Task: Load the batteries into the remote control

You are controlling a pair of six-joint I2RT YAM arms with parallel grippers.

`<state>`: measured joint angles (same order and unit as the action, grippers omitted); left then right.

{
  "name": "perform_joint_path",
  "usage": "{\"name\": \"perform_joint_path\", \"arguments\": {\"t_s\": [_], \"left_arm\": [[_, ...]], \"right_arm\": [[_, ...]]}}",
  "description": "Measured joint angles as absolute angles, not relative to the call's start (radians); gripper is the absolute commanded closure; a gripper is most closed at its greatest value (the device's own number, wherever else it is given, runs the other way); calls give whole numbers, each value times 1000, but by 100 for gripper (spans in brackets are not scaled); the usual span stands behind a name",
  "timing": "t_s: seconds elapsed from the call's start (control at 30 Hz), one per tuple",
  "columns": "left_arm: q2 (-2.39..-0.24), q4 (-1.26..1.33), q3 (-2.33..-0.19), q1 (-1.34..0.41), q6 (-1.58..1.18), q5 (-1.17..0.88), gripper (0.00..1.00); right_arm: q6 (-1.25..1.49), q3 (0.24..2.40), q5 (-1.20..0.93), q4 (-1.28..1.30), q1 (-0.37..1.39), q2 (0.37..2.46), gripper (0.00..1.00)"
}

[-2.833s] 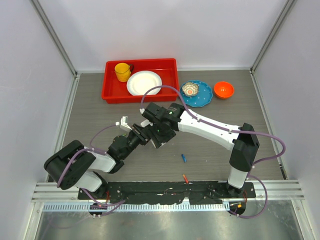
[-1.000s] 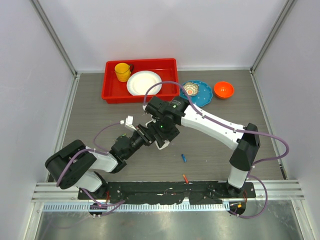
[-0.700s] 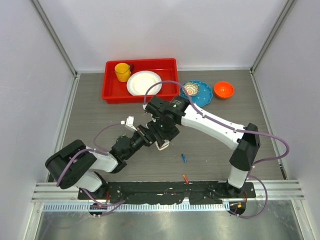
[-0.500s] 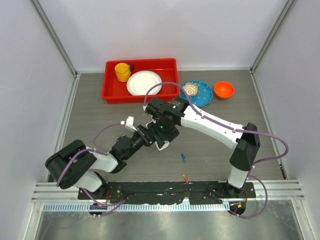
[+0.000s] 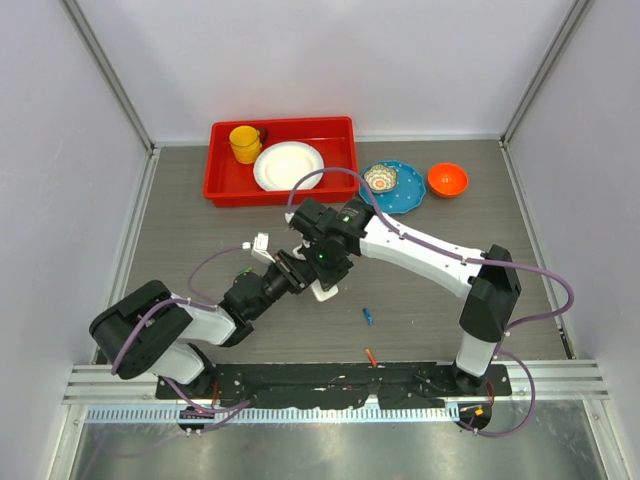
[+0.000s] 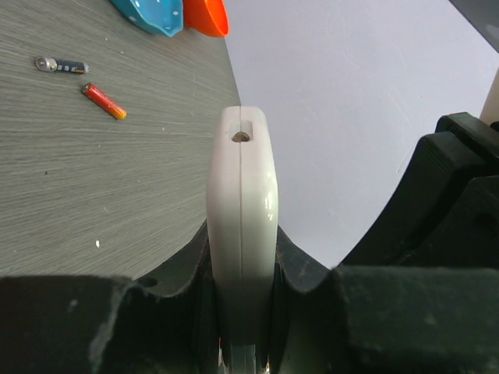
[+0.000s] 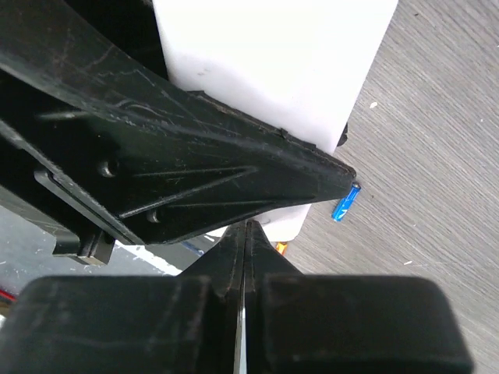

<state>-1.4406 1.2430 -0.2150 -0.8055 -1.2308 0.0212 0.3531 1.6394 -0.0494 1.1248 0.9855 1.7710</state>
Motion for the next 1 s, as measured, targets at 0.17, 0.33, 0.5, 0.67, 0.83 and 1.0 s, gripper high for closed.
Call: {"name": "perform_joint_path", "arguments": {"t_s": [0.17,0.33,0.5,0.67,0.83,1.0], "left_arm": [[-1441,1240,-216,-806,-1234,15,100],[-1441,1240,-216,-806,-1238,15,100],[-1441,1246,-216,-810,-1244,26,100],[-1441,1262,-216,-811,-1245,34,100],[-1430,1268,-216,-807,-1245,42,100],[-1382,1268,-218,-733,-1287,-34,100]], "right_arm": [[353,1639,-43,1112,986,1768,96],[354,1639,-43,1104,986,1763,90],[354,1650,-44,1110,986,1755,72],[353,1683,-39,1114,986,1692,65],[354,1621,6,1065,984,1513,62],[402,1238,110,791,973,1226,28]]}}
